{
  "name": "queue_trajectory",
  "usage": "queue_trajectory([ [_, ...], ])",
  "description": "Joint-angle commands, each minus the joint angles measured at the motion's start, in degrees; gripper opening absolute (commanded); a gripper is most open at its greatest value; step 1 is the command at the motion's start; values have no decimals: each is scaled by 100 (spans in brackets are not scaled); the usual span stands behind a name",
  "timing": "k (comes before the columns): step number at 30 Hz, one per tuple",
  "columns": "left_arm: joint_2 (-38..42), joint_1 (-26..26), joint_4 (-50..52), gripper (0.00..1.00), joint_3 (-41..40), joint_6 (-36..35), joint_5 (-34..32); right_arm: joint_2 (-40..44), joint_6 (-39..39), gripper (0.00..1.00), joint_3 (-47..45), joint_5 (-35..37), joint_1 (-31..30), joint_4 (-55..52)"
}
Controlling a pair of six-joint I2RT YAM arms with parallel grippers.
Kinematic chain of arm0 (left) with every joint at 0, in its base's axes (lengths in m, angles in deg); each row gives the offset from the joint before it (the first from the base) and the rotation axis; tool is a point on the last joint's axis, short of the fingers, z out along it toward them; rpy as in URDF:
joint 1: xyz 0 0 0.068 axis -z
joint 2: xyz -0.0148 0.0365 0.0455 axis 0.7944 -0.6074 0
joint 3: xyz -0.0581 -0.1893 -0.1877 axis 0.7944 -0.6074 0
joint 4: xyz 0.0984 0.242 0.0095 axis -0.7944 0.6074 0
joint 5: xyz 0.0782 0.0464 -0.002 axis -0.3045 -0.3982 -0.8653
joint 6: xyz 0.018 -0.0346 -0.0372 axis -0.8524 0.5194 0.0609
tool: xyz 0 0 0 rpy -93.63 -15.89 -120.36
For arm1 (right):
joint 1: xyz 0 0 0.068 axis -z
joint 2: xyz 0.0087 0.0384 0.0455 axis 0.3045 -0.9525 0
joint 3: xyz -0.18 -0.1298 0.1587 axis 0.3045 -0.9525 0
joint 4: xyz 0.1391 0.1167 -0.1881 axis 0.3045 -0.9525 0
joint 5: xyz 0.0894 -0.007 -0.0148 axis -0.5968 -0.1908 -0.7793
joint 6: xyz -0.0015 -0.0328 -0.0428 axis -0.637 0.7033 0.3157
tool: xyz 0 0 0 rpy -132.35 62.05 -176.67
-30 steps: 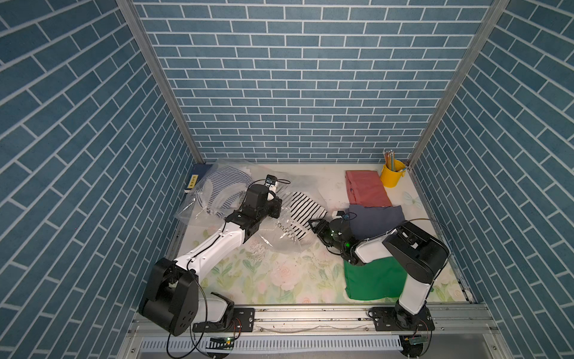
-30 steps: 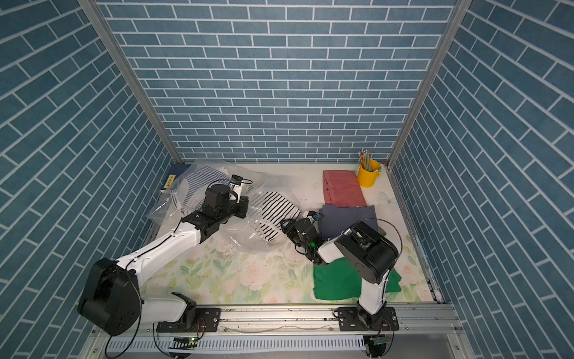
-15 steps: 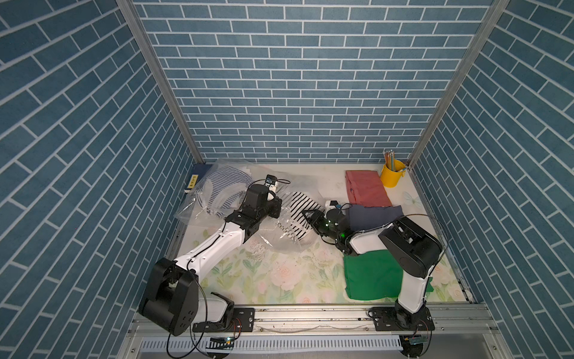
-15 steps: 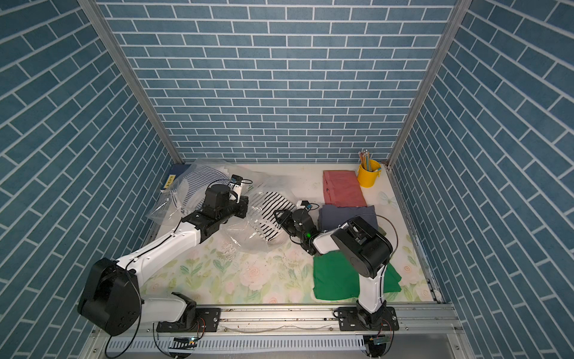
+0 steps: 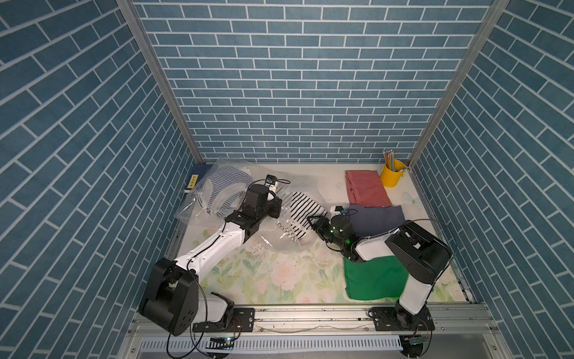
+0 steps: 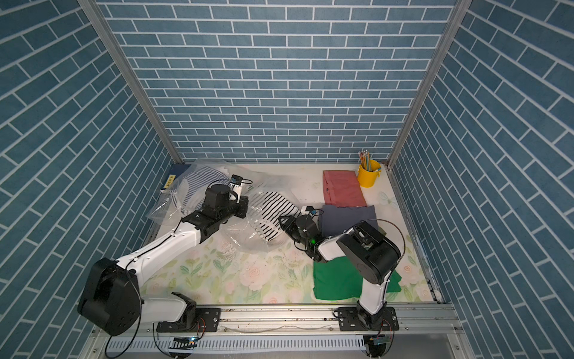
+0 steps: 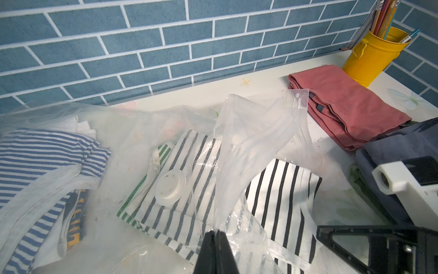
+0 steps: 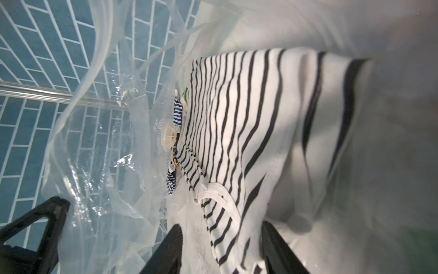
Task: Take the tank top out of the vacuum bag
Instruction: Take out the tank top from the vacuum bag.
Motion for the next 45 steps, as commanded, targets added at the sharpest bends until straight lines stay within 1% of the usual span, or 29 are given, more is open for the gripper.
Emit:
queue_trajectory([
  [1, 29, 10, -56, 0, -62, -53, -44, -109, -266, 56, -59, 139, -83, 144],
  [3, 28, 7, -51, 0, -62, -60, -52, -223, -361, 60, 19, 182, -123, 33],
  [5, 25, 8, -52, 0, -62, -60, -55, -299, -472, 66, 70, 382, -193, -161],
  [9, 31, 5, -48, 0, -62, -68, -79, -412, -501, 73, 211, 377, -215, -214],
  [11, 32, 4, -56, 0, -62, -65, -80, -423, -492, 75, 259, 417, -216, -250],
  [13, 27, 10, -64, 0, -54, -60, -63, -483, -484, 74, 320, 385, -213, -237],
  [14, 18, 7, -63, 0, -50, -60, -54, -549, -462, 73, 376, 338, -199, -231],
  [17, 28, 7, -63, 0, -61, -60, -53, -713, -339, 60, 573, 191, -155, -28],
  [20, 38, 12, -63, 0, -62, -60, -66, -712, -24, 51, 899, 93, -138, -101],
  [24, 28, 11, -68, 0, -61, -60, -53, -680, 231, 42, 1177, -149, -85, 69],
  [29, 35, 8, -67, 0, -62, -60, -64, -674, 264, 29, 1176, -268, -27, 307],
  [33, 17, 10, -80, 0, -62, -52, -31, -683, 234, 24, 1056, -268, -19, 322],
  [34, 11, 10, -83, 0, -62, -52, -27, -676, 212, 24, 1016, -267, -14, 304],
  [36, 1, 12, -80, 0, -61, -56, -30, -634, 129, 27, 921, -181, -17, 196],
  [41, -5, 5, -79, 0, -62, -52, -36, -470, -129, 52, 518, 12, -23, 212],
  [43, -10, 12, -73, 0, -53, -54, -45, -411, -194, 58, 384, 55, -65, 163],
  [45, -11, 9, -78, 0, -62, -54, -45, -364, -303, 60, 229, 161, -143, 145],
])
